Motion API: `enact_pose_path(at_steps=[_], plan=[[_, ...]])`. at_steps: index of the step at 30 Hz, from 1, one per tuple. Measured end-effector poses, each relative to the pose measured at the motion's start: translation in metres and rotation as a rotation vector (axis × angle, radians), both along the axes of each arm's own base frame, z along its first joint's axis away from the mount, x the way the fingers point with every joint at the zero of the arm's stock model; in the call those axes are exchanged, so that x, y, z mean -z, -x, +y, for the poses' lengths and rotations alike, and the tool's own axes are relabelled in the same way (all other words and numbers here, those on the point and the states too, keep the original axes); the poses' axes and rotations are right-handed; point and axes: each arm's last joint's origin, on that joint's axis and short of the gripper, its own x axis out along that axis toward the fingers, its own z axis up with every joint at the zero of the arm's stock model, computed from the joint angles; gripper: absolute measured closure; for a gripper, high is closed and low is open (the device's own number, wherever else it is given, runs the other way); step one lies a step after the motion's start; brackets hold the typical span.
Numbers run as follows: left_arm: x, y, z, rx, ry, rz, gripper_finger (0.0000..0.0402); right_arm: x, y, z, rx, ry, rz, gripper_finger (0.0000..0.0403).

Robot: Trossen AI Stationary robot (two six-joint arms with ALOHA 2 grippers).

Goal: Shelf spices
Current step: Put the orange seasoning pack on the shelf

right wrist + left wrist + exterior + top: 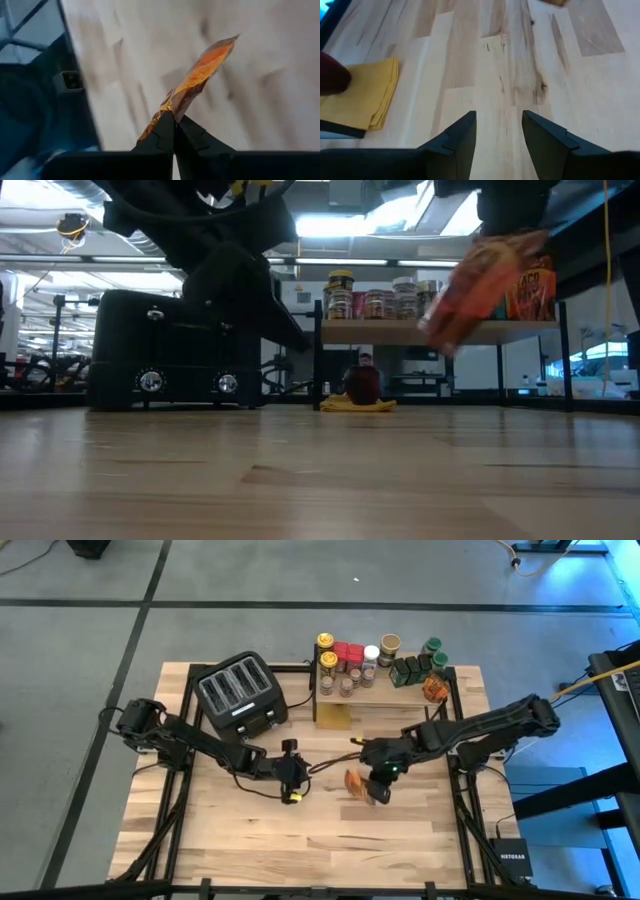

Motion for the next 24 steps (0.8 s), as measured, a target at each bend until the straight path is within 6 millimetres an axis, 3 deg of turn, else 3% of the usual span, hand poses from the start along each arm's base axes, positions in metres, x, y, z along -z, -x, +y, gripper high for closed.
enact_pose_path(at_steps=[4,10,14,24], plan=[[0.003,-0.002,0.000,0.003,-0.004,-0.001,0.0249,0.010,-0.002,0.003,0.059,-0.113,0.125,0.0397],[0.012,-0.009,-0.002,-0.001,0.005,-0.028,0.0249,0.031,0.000,0.008,0.164,-0.300,0.456,0.0397],[0.013,-0.012,-0.002,0.000,0.013,-0.060,0.0249,0.035,-0.007,0.004,0.145,-0.343,0.452,0.0395],[0.015,-0.011,-0.007,0.022,0.000,-0.046,0.0249,0.064,-0.025,-0.010,0.122,-0.240,0.455,0.0364]])
